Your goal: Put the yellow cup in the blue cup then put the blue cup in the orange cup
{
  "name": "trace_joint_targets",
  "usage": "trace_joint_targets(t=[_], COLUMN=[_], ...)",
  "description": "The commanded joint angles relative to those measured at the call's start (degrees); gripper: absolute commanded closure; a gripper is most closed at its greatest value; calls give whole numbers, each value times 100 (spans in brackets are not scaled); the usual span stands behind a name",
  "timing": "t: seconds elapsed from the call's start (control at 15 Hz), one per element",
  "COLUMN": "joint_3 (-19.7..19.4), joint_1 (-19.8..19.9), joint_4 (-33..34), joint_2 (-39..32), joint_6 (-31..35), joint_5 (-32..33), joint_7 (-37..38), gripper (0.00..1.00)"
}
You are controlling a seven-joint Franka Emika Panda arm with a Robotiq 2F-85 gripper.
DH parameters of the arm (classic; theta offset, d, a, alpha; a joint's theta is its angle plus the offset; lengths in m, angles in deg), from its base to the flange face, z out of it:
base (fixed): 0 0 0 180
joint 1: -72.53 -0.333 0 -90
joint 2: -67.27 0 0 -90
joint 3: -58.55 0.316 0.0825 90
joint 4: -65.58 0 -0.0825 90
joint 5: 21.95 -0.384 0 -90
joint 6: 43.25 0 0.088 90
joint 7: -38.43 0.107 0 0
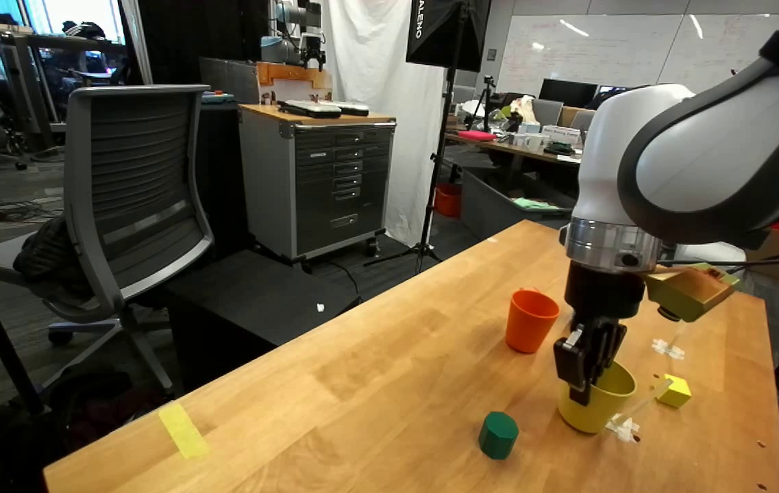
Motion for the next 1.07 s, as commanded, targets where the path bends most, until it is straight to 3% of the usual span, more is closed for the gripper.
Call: trace_joint_targets(t=[0.0,0.47,1.0], joint_3=[72,91,-88], joint_1=[173,446,454], joint_4=[207,360,251], joint_2=[-15,238,1189], joint_6=[-296,-568,-849], joint_5=[-34,-291,-434], joint_7=[-27,-114,333], gripper=[98,99,99])
